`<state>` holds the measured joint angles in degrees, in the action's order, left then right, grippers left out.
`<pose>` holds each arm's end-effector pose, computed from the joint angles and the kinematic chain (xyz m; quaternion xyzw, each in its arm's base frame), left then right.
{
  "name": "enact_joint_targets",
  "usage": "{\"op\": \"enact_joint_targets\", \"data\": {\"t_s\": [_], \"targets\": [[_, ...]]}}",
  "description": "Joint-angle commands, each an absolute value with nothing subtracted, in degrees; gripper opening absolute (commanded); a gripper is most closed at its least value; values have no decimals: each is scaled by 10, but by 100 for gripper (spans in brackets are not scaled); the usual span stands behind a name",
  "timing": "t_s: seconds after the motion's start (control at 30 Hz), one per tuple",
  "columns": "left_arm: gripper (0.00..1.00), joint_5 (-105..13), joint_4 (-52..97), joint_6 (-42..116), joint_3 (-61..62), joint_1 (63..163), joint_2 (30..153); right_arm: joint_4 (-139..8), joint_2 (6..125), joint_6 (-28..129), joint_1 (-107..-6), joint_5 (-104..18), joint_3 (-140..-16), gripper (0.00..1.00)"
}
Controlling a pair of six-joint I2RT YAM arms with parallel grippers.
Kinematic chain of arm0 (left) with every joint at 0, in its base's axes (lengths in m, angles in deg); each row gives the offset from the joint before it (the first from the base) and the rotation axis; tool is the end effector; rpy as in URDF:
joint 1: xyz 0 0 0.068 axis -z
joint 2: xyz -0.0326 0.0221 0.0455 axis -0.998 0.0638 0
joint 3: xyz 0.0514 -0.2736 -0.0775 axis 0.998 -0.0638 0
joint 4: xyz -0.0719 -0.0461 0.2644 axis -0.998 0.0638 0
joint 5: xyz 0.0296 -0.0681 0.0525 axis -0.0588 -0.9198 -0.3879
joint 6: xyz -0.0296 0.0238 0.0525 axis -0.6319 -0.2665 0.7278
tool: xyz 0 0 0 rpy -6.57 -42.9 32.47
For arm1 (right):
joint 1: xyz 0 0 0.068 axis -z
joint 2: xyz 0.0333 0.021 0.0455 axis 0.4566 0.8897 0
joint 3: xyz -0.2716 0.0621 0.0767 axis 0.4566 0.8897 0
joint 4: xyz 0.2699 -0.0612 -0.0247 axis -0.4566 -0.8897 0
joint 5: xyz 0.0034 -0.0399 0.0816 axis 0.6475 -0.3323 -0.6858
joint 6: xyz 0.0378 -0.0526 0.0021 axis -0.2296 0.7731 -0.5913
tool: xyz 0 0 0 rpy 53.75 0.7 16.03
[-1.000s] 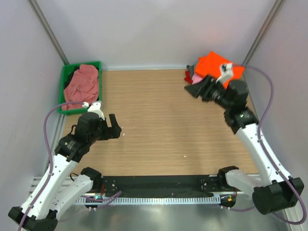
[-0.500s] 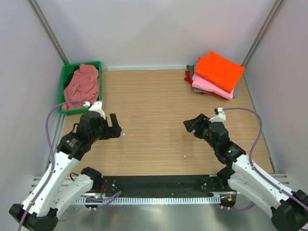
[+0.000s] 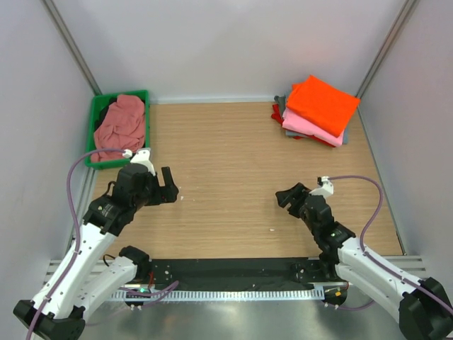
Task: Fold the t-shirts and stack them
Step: Reset both grippers
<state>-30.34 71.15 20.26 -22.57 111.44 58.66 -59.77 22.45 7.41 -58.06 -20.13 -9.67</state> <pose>0.1503 -0.0629 0.3149 -0.0530 0.9016 -0.1380 0.4066 0.1496 0.0736 0.1506 0.2100 0.8161 0.2541 0.4747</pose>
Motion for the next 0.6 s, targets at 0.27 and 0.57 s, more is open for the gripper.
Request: {"op": "enact_joint_targets", "data": {"t_s": [0.27,0.57], "targets": [[89,-294,698,201,-224,1113,590,-498,257,79,-584,-191,-99,75],[88,-290,700,201,-224,1113,586,-476,244,91,-584,-215,-89,73]]}}
